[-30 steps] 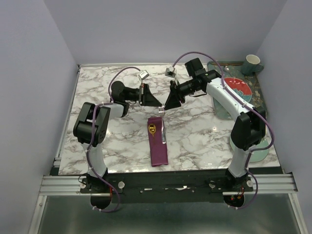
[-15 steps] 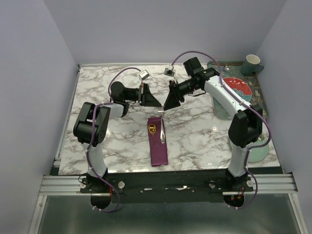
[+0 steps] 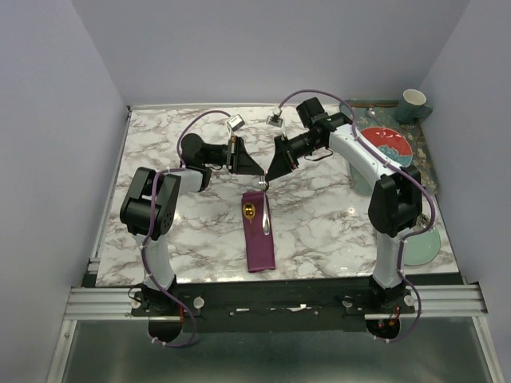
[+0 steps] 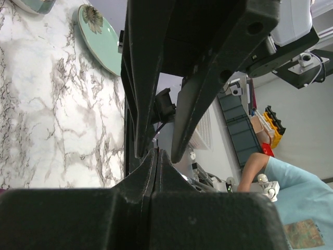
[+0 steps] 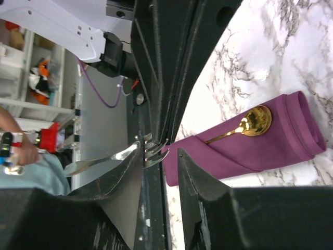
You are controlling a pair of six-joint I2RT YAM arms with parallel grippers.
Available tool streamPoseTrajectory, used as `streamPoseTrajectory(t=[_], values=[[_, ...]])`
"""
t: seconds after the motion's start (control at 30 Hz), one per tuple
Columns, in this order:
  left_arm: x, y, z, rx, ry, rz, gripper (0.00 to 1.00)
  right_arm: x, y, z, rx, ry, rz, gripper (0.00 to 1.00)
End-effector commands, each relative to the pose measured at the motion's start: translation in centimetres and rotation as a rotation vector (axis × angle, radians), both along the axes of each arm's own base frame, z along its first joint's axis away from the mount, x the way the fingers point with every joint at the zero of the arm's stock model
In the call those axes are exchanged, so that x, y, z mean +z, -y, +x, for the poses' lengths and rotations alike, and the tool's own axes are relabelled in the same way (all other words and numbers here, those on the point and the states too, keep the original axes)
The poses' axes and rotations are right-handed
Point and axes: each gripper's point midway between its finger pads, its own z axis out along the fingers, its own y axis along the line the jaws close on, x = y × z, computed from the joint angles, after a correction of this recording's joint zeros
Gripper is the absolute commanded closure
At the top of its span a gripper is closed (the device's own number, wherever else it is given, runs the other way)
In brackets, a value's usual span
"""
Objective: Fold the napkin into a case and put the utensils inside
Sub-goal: Pass from the left arm to the right, then insert the fork into the folded napkin.
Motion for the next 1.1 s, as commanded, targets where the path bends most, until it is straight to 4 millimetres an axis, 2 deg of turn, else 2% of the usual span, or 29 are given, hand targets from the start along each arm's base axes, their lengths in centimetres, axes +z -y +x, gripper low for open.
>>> streamPoseTrajectory(t=[0.0,0.07,0.1,0.2,0.27,0.3,0.37,0.47,0.5,0.57,0.63,0.67,0.7,0.77,0.83,0.93,1.0,1.07], values=[[3.1,-0.7,-2.1,-0.012,0.407,-0.104,1.0,0.2,-0.8,-0.4,0.022,-0.087,0.042,0.65],[3.2,-0.7,-2.1,-0.011,0.407,-0.104,1.0,0.0,-0.8,-0.5,0.022,-0.091,0.039,0.72],[3.3,-0.7,-2.1,-0.01,0.408,-0.105,1.0,0.0,-0.8,-0.4,0.022,-0.091,0.04,0.82],[3.2,-0.7,-2.2,-0.012,0.41,-0.105,1.0,0.1,-0.9,-0.4,0.022,-0.094,0.043,0.99],[3.3,-0.9,-2.1,-0.003,0.412,-0.106,0.88,0.3,-0.9,-0.4,0.022,-0.092,0.049,0.99],[3.3,-1.1,-1.8,0.006,0.408,-0.105,0.73,0.3,-0.9,-0.4,0.021,-0.084,0.048,0.99],[3.5,-1.8,-1.0,0.039,0.408,-0.105,0.59,0.0,-0.8,-0.1,0.008,-0.059,0.036,0.99],[4.0,-4.9,1.8,0.132,0.428,-0.087,0.41,-0.5,-0.7,0.6,-0.006,-0.022,0.034,0.99],[4.4,-6.4,3.0,0.173,0.449,-0.077,0.31,-0.7,-0.8,0.9,-0.009,-0.004,0.035,1.0],[4.2,-7.9,3.9,0.188,0.432,-0.049,0.27,-1.1,-1.2,2.0,-0.018,0.054,0.042,0.99],[4.0,-9.4,4.7,0.198,0.405,-0.021,0.01,-2.0,-1.5,3.0,-0.017,0.074,0.037,0.99],[3.6,-9.5,4.4,0.163,0.384,0.008,0.01,-2.4,-1.6,3.4,-0.014,0.099,0.034,0.99],[3.6,-10.5,5.0,0.177,0.368,0.023,0.01,-2.2,-1.8,4.1,-0.014,0.126,0.037,0.99],[3.2,-11.7,5.5,0.188,0.273,0.047,0.01,-3.6,-2.0,4.9,-0.017,0.126,0.008,0.99],[3.0,-12.5,5.5,0.166,0.219,0.087,0.01,-3.7,-2.1,5.4,-0.018,0.131,0.004,0.99],[3.9,-13.4,6.0,0.183,-0.018,0.098,0.01,-3.4,-2.0,5.3,-0.024,0.122,0.0,0.99],[4.7,-13.4,5.3,0.182,-0.013,0.103,0.01,-2.9,-2.0,5.3,-0.035,0.126,-0.002,1.0],[6.4,-13.2,4.8,0.214,-0.002,0.058,0.01,-2.6,-1.9,5.2,-0.043,0.121,-0.006,0.99]])
